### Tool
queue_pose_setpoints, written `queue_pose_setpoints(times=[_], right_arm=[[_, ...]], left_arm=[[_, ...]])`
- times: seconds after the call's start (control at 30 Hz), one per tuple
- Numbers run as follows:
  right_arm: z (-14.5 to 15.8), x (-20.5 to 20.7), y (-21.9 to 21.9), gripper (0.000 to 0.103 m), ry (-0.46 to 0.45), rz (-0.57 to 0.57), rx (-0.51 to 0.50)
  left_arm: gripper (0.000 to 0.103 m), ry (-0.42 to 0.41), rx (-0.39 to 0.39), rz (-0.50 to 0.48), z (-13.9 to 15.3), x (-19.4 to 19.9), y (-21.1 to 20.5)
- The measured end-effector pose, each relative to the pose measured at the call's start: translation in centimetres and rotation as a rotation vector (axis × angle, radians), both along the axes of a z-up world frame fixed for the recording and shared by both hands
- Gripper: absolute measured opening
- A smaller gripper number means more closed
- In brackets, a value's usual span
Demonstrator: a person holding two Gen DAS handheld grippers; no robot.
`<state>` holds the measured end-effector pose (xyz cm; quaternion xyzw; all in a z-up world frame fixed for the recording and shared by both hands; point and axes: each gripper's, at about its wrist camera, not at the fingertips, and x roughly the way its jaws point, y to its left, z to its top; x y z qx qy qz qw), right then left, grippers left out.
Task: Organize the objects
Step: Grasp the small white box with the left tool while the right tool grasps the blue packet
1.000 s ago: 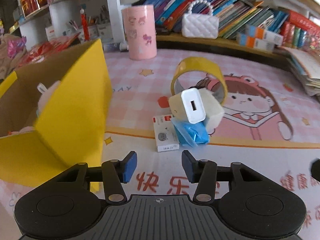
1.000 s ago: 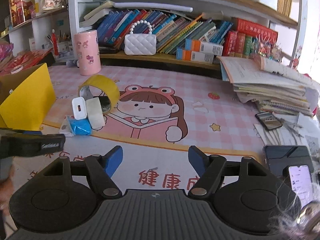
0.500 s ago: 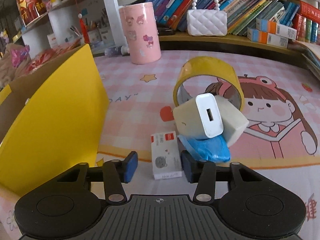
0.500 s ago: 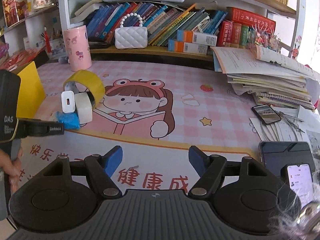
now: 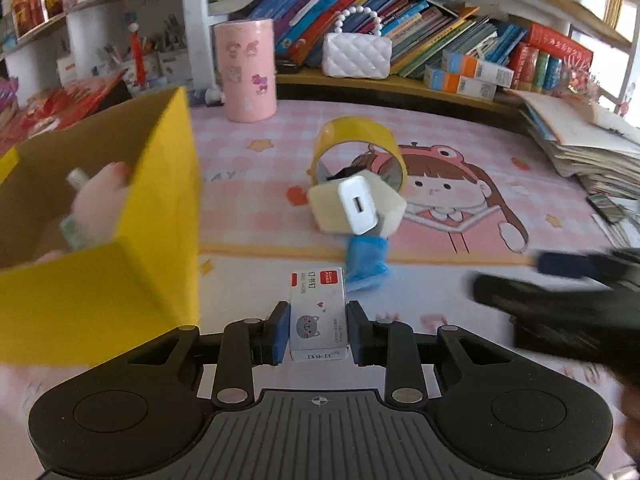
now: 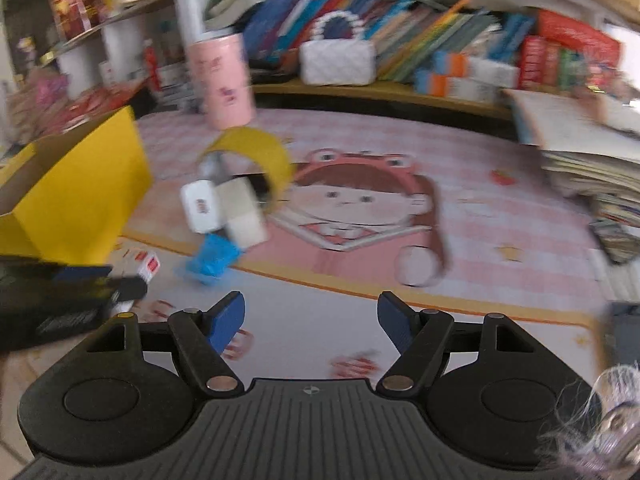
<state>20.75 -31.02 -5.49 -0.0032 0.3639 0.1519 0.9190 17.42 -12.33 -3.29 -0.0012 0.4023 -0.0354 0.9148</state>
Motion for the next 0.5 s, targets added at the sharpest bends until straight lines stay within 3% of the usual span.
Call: queue_pose_setpoints(times=[0.27, 0.43, 0.5], right_arm=[[-1.7, 3.1, 6.2, 0.071, 0.015, 0.193, 0.009], [-2.6, 4.7, 8.3, 0.068, 0.063, 0.146, 0.024], [-3.0, 5.3, 8.6, 0.06, 0.096, 0.105, 0.045]], left_arm=[[0.028, 0.028, 0.006, 0.147, 0.7, -3.9, 4.5], [0.028, 0.023, 0.015, 0.179, 1.0, -5.3, 5.8], [0.028, 0.02, 0.013, 0.176, 1.1, -5.9, 6.3]])
